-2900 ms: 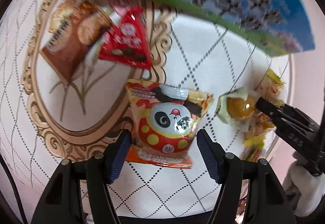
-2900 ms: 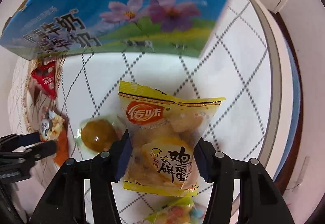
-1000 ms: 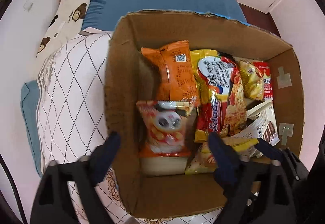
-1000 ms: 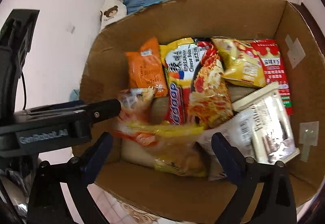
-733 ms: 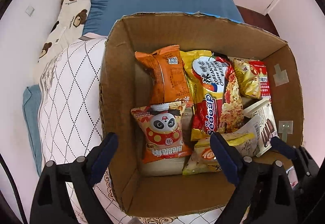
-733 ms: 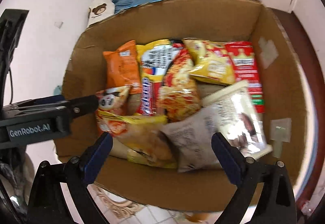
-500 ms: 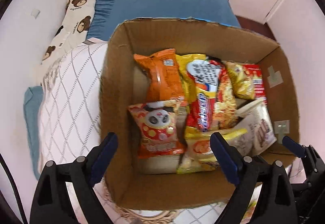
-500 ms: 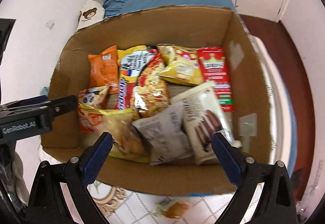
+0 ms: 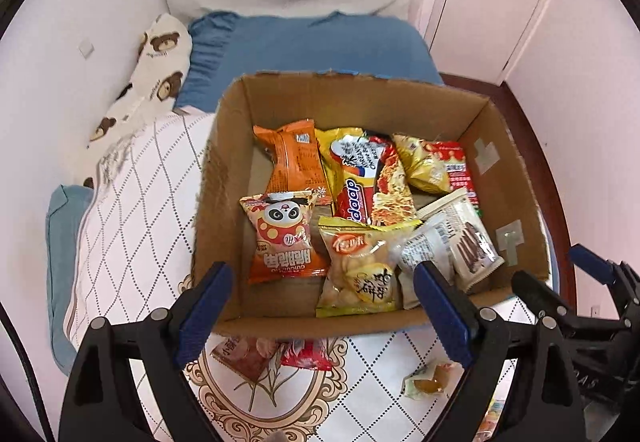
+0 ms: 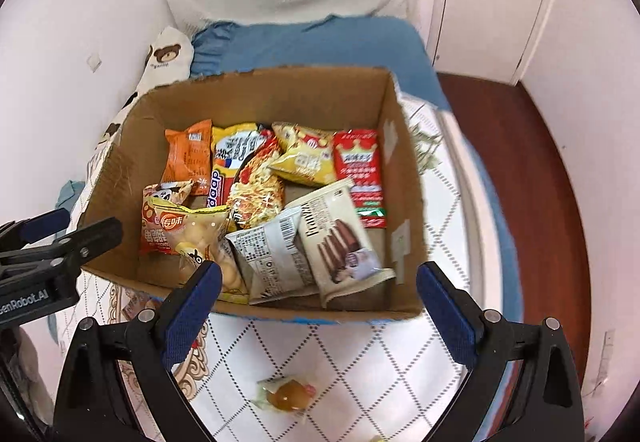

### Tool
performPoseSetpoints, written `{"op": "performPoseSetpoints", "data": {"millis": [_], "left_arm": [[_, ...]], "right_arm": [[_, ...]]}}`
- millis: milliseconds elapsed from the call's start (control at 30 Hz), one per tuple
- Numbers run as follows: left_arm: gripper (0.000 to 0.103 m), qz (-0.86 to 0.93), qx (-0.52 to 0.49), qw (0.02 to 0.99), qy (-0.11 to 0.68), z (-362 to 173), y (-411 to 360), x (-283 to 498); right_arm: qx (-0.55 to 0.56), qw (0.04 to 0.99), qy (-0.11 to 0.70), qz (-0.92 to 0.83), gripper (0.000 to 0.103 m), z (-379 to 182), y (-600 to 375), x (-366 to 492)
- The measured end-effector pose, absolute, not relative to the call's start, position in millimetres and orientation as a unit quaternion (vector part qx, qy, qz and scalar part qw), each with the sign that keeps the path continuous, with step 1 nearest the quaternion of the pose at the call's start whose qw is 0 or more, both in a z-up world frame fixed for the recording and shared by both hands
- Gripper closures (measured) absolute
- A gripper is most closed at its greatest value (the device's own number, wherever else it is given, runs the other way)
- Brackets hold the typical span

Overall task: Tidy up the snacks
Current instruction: 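Grasp the round yellow egg snack with left tool while right grasps candy bag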

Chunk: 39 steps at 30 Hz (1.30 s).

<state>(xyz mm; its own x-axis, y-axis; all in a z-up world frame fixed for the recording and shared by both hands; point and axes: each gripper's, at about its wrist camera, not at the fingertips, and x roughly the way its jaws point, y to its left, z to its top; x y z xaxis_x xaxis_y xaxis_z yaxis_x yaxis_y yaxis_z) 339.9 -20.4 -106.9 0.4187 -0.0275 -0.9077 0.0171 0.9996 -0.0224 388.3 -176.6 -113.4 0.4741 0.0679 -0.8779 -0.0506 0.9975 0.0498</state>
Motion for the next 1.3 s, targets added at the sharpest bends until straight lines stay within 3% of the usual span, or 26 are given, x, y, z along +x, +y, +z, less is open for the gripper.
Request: {"op": "performPoseSetpoints", "data": {"millis": [467, 700, 1067, 1300], "left_arm": [[0.01, -0.023, -0.003, 0.887, 0.46, -51.0, -28.5, 256.6], [0.01, -0.035, 0.004, 0.889, 0.457, -46.7, -34.1, 220.6], [0.01, -0.062, 0.063, 0.799, 0.595, -187.0, -78.8, 179.5], [0.01, -0.075, 0.096, 0.736, 0.666, -259.6, -99.3, 167.6]], "right_arm": [[0.002, 0.901, 0.431, 0.048, 0.003, -39.1, -180.1, 305.3], [0.037, 0.891, 0.449, 0.058, 0.003, -42.7, -195.0, 271.1], [0.067, 0.791, 0.609, 0.006, 0.003, -193.6, -257.8, 211.1], [-0.093, 0.759, 0.643, 0.053, 0.004, -253.5, -230.7, 187.7]]}}
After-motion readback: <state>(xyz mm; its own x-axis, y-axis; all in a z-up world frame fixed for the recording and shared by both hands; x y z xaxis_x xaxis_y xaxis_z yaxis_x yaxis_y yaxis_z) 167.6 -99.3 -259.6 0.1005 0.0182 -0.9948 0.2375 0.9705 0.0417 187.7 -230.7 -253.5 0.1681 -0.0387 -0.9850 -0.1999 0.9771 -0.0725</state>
